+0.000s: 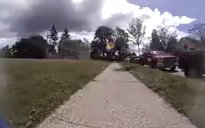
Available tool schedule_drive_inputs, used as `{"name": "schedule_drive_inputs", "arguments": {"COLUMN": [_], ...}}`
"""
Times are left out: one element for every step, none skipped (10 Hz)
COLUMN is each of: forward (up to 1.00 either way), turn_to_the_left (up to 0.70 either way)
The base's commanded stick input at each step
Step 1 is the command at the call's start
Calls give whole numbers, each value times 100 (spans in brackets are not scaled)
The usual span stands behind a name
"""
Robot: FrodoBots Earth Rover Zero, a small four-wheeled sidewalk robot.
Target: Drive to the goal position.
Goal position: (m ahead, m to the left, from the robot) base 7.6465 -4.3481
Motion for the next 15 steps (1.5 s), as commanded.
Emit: {"name": "schedule_drive_inputs", "arguments": {"forward": [70, 70, 70, 70, 70, 70, 70, 70, 70, 70, 70, 70, 70, 70, 70], "turn_to_the_left": [0, 0, 0, 0, 0, 0, 0, 0, 0, 0, 0, 0, 0, 0, 0]}}
